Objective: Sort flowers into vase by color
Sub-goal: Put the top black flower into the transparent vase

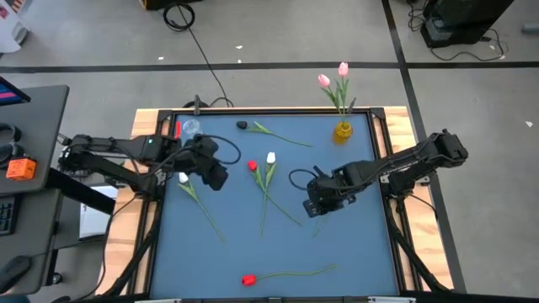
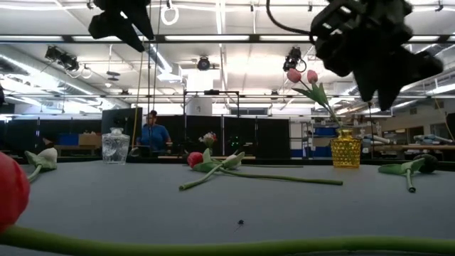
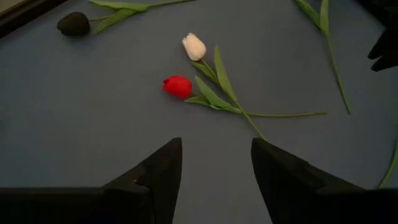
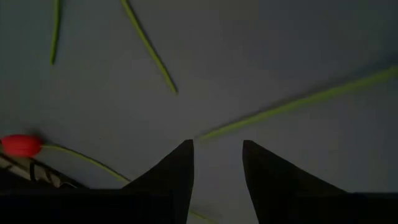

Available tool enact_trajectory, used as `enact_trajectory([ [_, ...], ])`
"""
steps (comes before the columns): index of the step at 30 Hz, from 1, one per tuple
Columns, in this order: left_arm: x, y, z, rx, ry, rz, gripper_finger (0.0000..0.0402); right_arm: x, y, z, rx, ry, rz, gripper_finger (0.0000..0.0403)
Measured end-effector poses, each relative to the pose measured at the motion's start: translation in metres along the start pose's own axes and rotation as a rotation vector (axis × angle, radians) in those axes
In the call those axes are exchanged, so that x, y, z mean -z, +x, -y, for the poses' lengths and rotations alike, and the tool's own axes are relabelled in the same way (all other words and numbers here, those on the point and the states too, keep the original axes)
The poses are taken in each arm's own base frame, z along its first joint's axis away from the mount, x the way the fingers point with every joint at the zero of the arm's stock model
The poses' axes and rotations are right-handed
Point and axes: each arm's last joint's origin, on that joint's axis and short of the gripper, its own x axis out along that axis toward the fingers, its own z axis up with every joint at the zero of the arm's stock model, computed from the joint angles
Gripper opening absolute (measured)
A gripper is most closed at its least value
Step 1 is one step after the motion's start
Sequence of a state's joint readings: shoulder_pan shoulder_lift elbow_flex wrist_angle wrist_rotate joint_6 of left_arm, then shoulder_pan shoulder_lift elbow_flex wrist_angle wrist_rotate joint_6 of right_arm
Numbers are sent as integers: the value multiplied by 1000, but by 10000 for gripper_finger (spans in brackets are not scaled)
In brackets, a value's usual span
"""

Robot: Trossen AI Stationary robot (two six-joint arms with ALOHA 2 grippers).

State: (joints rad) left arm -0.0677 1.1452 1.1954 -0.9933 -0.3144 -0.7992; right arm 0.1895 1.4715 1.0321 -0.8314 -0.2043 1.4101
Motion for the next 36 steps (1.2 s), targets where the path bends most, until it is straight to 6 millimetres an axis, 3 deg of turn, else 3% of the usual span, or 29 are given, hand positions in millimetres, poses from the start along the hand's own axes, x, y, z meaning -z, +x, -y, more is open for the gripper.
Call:
enact_trajectory([
  [6, -6, -1, -9, -4, -40, 0, 199, -26, -6, 5, -28, -54, -14, 146],
  [11, 3, 1, -7, -7, -23, -36, 199, -35, -8, 7, -42, -90, -14, 146],
  [15, 25, 20, -7, 30, 14, -160, 189, -35, -9, 7, -35, -106, 4, 146],
  [20, 60, 52, -3, 145, -58, -283, 172, -26, -6, 3, -47, -52, -24, 146],
  [26, 87, 67, -2, 160, -108, -309, 170, -16, -3, -5, -80, 46, 84, 146],
  [30, 87, 70, -5, 130, -110, -281, 169, -41, -6, -3, -89, 97, 224, 146],
  [36, 75, 74, -9, 156, -128, -249, 169, -99, -6, -1, -152, -11, 345, 138],
])
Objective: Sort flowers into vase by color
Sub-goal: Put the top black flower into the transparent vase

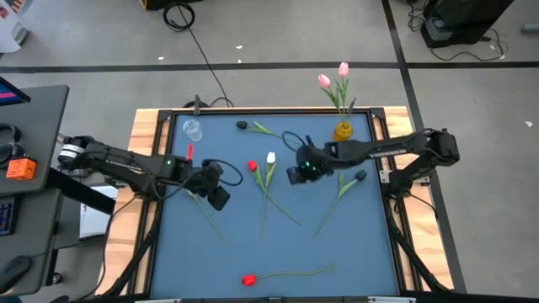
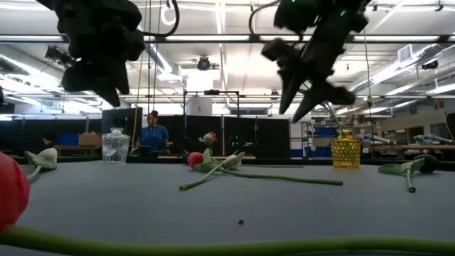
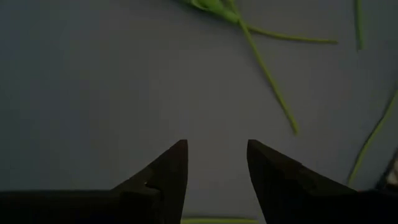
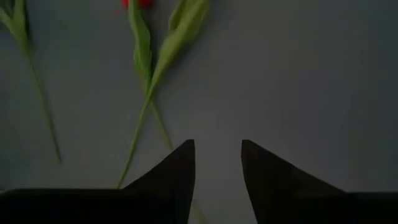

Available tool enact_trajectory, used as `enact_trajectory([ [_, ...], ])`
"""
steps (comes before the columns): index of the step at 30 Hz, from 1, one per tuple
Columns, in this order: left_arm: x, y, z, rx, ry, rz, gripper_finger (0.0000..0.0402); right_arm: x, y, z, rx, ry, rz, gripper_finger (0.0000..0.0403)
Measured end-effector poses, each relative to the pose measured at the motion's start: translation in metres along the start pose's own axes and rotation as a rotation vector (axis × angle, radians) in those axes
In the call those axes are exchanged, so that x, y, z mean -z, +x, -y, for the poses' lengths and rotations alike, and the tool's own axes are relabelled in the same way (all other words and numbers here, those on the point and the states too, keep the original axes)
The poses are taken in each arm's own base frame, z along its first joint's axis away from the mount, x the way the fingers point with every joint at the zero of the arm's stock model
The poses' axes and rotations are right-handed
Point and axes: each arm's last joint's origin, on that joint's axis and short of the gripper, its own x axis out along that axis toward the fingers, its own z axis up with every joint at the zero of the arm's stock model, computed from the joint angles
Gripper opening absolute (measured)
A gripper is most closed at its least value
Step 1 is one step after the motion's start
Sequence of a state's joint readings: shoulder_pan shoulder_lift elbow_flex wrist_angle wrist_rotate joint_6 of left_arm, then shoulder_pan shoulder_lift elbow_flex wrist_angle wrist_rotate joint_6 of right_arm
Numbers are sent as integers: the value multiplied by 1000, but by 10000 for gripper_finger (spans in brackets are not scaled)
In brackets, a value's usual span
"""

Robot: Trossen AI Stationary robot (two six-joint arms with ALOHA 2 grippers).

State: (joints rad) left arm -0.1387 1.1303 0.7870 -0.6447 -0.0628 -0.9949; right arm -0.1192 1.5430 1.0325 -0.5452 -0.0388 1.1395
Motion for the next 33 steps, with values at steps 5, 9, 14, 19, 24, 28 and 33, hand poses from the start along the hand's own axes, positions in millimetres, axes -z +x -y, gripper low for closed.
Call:
enact_trajectory([
  [5, -3, 0, 0, 15, -29, 3, 169, -48, 24, 25, 77, -81, 21, 121],
  [9, -3, 0, 0, 15, -72, -1, 169, -81, 38, 29, 160, -216, -31, 116],
  [14, -3, 0, 0, 15, -128, -1, 169, -112, 54, 19, 324, -428, -89, 116],
  [19, -3, 0, 0, 14, -171, -2, 169, -135, 69, 7, 399, -588, -106, 116],
  [24, -3, 0, -2, 7, -197, -2, 169, -156, 82, 2, 403, -643, -110, 116],
  [28, -3, 0, -2, 1, -227, 3, 169, -171, 91, 5, 423, -672, -110, 116],
  [33, -3, 0, -3, -6, -242, 0, 169, -183, 101, 15, 449, -697, -142, 116],
])
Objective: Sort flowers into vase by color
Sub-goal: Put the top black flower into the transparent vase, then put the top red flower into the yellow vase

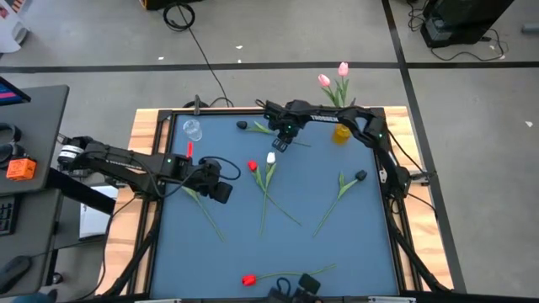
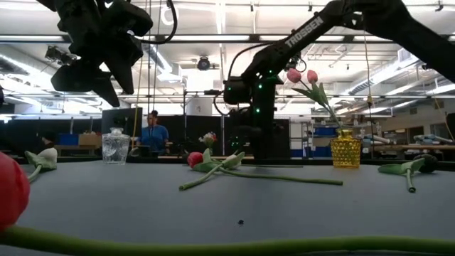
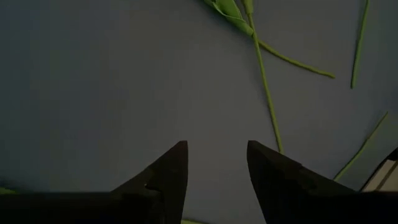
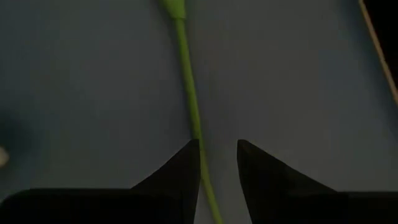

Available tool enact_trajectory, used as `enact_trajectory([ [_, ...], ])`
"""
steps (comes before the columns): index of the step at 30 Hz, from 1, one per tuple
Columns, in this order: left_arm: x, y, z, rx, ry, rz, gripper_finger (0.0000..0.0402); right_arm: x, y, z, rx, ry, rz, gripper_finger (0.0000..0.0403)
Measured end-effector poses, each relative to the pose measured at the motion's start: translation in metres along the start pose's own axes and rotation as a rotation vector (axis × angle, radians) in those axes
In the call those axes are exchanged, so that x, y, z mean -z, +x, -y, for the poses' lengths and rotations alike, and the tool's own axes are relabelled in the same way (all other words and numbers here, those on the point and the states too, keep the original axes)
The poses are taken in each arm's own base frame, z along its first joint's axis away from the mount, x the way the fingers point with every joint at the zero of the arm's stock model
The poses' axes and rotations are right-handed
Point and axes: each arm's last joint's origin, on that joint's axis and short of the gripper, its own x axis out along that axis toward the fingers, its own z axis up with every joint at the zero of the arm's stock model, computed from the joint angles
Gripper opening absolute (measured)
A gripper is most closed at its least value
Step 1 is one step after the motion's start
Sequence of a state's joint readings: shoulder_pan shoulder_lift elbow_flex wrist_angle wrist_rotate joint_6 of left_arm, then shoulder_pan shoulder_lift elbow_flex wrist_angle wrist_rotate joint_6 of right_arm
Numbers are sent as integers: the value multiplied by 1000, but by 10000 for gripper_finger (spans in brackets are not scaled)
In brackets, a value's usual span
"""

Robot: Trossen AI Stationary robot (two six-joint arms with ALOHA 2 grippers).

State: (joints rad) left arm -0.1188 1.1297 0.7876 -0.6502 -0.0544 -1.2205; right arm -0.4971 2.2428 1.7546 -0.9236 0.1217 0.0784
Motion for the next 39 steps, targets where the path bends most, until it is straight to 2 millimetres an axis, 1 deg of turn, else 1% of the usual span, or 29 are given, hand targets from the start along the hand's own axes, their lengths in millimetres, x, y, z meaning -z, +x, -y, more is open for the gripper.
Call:
enact_trajectory([
  [2, 0, 0, 0, -1, -4, 0, 169, 0, 5, 2, 0, -8, -14, 116],
  [5, 0, 0, -1, -9, -19, -2, 169, 2, 7, 2, 0, -41, -21, 115],
  [13, 0, 0, -2, -19, -29, -4, 169, 2, 7, 2, -9, -78, -25, 95],
  [17, 0, 0, -2, -19, -30, -2, 169, 3, 9, 1, -11, -76, -25, 68],
  [22, 0, 0, -2, -18, -39, -2, 169, 3, 7, -2, -30, -40, -36, 11],
  [24, 0, 0, -2, -19, -46, -2, 169, 5, 4, -4, -27, 9, -69, 10],
  [26, 0, 0, -2, -18, -49, -2, 169, 6, -1, -7, -36, 63, -90, 27],
  [28, 0, 0, -2, -19, -50, -3, 169, 5, -9, -10, -72, 103, -78, 56],
  [32, 0, 0, -2, -19, -48, -3, 169, 10, -32, -14, -89, 220, -78, 121],
  [34, 0, 0, -2, -19, -37, -4, 169, 14, -46, -19, -84, 270, -76, 151],
  [36, 0, 0, -2, -21, -24, -4, 169, 15, -62, -31, -99, 261, -27, 174],
  [38, 0, 0, -2, -24, -8, 0, 169, 16, -74, -54, -142, 213, 41, 187],
  [39, 0, 0, -2, -25, 5, 1, 169, 14, -78, -67, -177, 180, 81, 190],
])
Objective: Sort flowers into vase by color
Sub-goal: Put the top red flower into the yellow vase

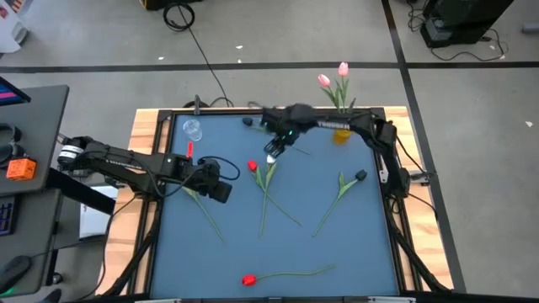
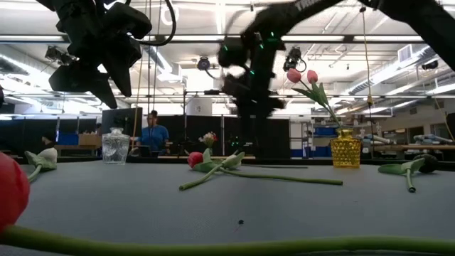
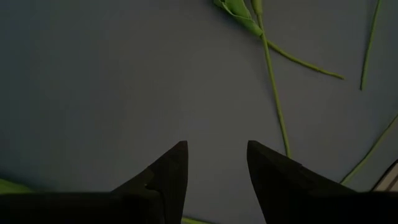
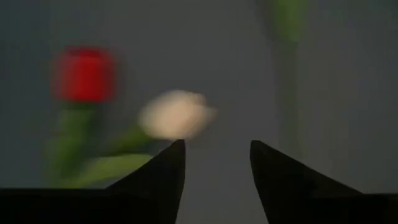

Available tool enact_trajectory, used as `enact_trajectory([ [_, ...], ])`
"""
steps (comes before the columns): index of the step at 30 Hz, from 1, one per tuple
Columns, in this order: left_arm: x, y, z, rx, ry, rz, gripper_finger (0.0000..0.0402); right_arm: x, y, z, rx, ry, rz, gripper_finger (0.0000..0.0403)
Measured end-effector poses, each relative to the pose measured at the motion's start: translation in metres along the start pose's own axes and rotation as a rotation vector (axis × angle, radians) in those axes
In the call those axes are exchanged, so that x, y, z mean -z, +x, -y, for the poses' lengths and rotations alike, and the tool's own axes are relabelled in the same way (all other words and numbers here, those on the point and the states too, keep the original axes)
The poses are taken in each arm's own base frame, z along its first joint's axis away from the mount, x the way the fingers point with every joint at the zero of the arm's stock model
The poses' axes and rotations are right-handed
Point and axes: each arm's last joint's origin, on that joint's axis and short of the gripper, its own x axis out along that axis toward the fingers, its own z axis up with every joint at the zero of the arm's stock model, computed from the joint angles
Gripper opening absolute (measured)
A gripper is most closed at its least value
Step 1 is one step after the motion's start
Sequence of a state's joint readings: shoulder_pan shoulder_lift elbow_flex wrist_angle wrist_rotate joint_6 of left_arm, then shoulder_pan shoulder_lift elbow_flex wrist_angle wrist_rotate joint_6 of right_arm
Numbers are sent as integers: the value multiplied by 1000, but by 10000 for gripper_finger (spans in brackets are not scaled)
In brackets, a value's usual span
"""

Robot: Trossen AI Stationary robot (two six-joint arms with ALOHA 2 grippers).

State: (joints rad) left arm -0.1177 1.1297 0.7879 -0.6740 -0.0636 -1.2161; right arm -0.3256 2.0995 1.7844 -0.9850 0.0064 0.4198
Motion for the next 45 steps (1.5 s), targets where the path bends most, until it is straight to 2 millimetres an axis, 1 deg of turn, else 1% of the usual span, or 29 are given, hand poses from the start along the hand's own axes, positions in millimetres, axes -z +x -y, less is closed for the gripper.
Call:
enact_trajectory([
  [3, 0, 0, 0, -5, 30, 0, 169, 7, 6, -40, -102, -90, 74, 190],
  [5, 1, 0, -1, -11, 35, -4, 169, 11, 8, -62, -140, -122, 133, 188],
  [8, 5, 0, 0, -18, 54, -17, 169, 19, 6, -82, -123, -130, 191, 188],
  [10, 8, -1, -1, -24, 67, -27, 169, 22, 6, -88, -96, -128, 219, 189],
  [13, 11, -1, -1, -31, 77, -36, 169, 26, 14, -93, -104, -156, 255, 206],
  [19, 16, -1, 0, -31, 92, -49, 169, 49, 41, -91, -159, -125, 144, 261],
  [22, 17, -1, 1, -30, 96, -51, 169, 59, 53, -92, -183, -130, 123, 272],
  [27, 17, -1, 1, -29, 91, -51, 169, 71, 71, -88, -198, -133, 131, 259],
  [33, 17, -1, 1, -27, 84, -50, 169, 76, 82, -78, -200, -148, 143, 219],
  [38, 17, -1, 1, -23, 75, -48, 169, 77, 82, -77, -206, -157, 129, 168],
  [41, 16, -1, 1, -21, 69, -48, 169, 80, 74, -78, -208, -132, 74, 139],
  [43, 16, -1, 2, -20, 66, -48, 169, 83, 59, -80, -197, -134, 42, 122],
  [44, 17, -1, 2, -19, 66, -53, 169, 82, 48, -81, -203, -139, 46, 115],
  [45, 17, -1, 2, -18, 66, -56, 169, 80, 33, -82, -223, -142, 61, 111],
])
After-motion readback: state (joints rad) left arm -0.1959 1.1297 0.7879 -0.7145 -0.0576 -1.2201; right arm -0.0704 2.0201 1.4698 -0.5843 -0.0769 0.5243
